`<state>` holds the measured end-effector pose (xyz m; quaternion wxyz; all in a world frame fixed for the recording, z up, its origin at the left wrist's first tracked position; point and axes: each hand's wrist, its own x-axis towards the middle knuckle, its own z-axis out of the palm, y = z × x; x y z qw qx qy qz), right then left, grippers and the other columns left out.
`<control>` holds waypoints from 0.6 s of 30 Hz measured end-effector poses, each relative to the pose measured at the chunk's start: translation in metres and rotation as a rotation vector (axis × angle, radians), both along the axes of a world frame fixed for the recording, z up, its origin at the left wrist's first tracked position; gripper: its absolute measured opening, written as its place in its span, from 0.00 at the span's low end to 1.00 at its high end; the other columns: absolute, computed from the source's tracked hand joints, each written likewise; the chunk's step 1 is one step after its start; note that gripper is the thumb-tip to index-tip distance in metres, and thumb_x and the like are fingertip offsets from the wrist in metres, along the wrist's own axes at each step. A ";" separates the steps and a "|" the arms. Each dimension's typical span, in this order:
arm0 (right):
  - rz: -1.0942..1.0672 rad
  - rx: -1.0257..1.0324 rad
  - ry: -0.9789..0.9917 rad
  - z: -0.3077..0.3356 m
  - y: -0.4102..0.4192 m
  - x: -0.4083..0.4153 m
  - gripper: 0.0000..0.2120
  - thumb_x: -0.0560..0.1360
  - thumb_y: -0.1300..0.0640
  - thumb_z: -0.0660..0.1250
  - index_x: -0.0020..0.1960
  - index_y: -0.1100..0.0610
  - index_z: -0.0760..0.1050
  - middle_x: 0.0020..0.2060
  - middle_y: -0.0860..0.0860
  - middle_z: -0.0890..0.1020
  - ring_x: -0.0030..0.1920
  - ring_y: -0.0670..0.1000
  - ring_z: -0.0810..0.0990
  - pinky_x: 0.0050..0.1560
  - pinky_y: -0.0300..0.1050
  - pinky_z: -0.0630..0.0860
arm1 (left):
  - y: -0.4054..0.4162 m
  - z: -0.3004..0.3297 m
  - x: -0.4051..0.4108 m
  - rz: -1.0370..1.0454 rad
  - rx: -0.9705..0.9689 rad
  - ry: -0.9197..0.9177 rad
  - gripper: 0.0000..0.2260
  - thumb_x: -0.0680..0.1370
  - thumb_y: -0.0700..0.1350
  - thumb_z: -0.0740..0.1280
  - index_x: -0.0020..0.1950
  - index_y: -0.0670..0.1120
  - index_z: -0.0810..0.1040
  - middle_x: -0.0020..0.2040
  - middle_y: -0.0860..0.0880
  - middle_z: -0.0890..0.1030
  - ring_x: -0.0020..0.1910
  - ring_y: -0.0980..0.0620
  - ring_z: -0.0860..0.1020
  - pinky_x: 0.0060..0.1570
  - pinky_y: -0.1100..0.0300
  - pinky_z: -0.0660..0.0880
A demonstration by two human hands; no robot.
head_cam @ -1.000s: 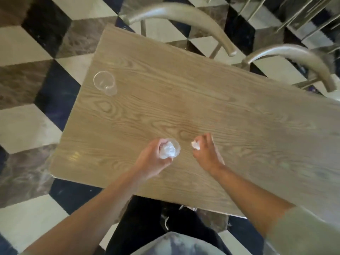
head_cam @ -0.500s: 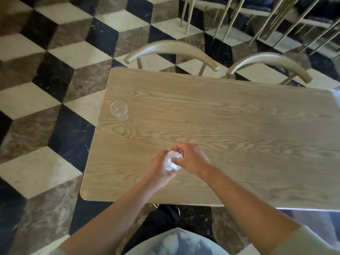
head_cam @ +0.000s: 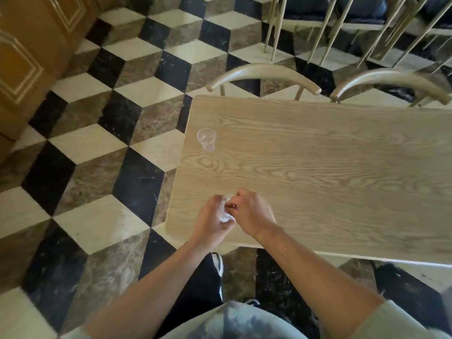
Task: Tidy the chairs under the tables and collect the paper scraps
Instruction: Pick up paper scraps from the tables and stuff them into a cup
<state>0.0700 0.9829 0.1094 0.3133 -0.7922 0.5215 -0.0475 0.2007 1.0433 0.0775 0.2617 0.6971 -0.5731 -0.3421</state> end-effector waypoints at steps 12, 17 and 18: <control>0.312 0.384 0.220 0.001 -0.086 0.189 0.17 0.82 0.61 0.56 0.65 0.59 0.79 0.61 0.59 0.82 0.59 0.59 0.79 0.55 0.49 0.74 | -0.076 -0.021 0.187 -0.160 -0.021 -0.068 0.19 0.72 0.41 0.74 0.62 0.50 0.78 0.56 0.55 0.80 0.55 0.54 0.78 0.49 0.68 0.71; -0.347 0.134 -0.197 -0.001 -0.149 0.217 0.10 0.75 0.55 0.65 0.50 0.50 0.84 0.46 0.48 0.86 0.45 0.50 0.82 0.44 0.46 0.79 | -0.128 -0.028 0.265 -0.138 0.050 -0.024 0.19 0.72 0.38 0.74 0.61 0.45 0.77 0.53 0.54 0.74 0.54 0.49 0.77 0.50 0.56 0.73; -0.439 -0.017 -0.151 -0.004 -0.161 0.215 0.11 0.74 0.54 0.67 0.55 0.50 0.82 0.52 0.49 0.84 0.50 0.52 0.79 0.49 0.49 0.79 | -0.139 -0.029 0.275 -0.162 0.061 -0.030 0.20 0.72 0.38 0.74 0.62 0.44 0.76 0.54 0.53 0.75 0.56 0.48 0.77 0.52 0.54 0.73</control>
